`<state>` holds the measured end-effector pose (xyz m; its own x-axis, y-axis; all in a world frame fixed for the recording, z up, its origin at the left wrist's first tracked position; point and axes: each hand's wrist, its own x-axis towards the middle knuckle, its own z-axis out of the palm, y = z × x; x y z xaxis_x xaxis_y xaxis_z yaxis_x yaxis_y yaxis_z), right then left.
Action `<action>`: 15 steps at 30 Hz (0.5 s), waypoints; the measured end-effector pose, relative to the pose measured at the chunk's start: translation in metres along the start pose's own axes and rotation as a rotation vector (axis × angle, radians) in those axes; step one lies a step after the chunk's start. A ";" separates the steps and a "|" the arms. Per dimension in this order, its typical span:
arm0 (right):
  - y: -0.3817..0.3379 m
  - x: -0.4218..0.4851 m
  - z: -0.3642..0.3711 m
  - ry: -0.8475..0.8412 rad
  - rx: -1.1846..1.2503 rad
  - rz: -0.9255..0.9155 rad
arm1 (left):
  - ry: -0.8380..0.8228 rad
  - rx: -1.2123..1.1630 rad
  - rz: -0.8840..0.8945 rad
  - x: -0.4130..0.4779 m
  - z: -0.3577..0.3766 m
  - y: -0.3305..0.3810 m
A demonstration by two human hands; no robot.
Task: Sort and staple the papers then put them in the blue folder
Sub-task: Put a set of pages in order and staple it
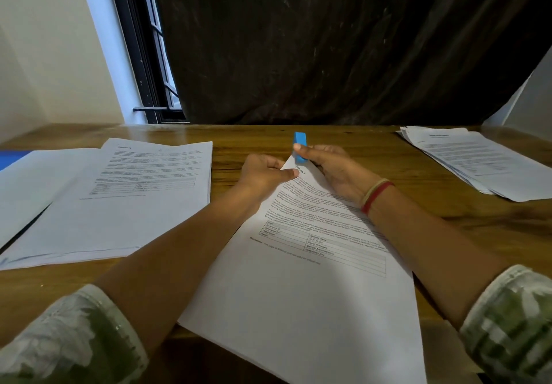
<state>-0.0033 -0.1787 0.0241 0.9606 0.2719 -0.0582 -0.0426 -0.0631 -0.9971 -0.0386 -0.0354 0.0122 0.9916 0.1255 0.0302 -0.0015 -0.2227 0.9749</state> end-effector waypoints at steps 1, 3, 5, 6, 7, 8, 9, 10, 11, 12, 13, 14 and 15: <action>-0.001 -0.001 -0.004 -0.022 0.024 0.006 | -0.012 -0.010 -0.006 0.000 -0.001 0.000; -0.003 -0.002 -0.010 -0.009 0.137 0.004 | -0.034 -0.027 -0.024 -0.001 -0.001 0.001; -0.004 -0.002 -0.014 0.054 0.328 0.016 | -0.044 -0.030 -0.044 -0.002 -0.002 0.002; -0.004 -0.001 -0.016 0.081 0.415 0.014 | -0.049 -0.035 -0.047 -0.003 -0.002 0.002; -0.004 0.000 -0.018 0.101 0.476 0.004 | -0.051 -0.038 -0.046 -0.003 -0.002 0.002; -0.003 0.000 -0.019 0.118 0.517 -0.005 | -0.049 -0.042 -0.044 -0.004 -0.002 0.003; -0.002 0.000 -0.020 0.139 0.545 -0.009 | -0.044 -0.043 -0.042 -0.005 -0.002 0.003; -0.001 0.000 -0.020 0.161 0.573 -0.007 | -0.040 -0.044 -0.041 -0.005 -0.002 0.004; -0.001 0.000 -0.020 0.187 0.602 -0.007 | -0.040 -0.042 -0.041 -0.005 -0.002 0.005; -0.001 0.000 -0.019 0.217 0.620 -0.018 | -0.040 -0.038 -0.043 -0.006 -0.002 0.005; -0.002 0.000 -0.019 0.250 0.609 -0.036 | -0.039 -0.033 -0.044 -0.007 -0.001 0.006; -0.004 0.000 -0.019 0.287 0.564 -0.055 | -0.036 -0.029 -0.044 -0.008 -0.001 0.006; -0.006 0.001 -0.020 0.323 0.490 -0.068 | -0.034 -0.029 -0.043 -0.008 -0.001 0.006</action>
<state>0.0029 -0.1971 0.0313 0.9973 -0.0513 -0.0524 -0.0263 0.4158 -0.9091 -0.0470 -0.0370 0.0184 0.9947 0.1015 -0.0184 0.0375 -0.1900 0.9811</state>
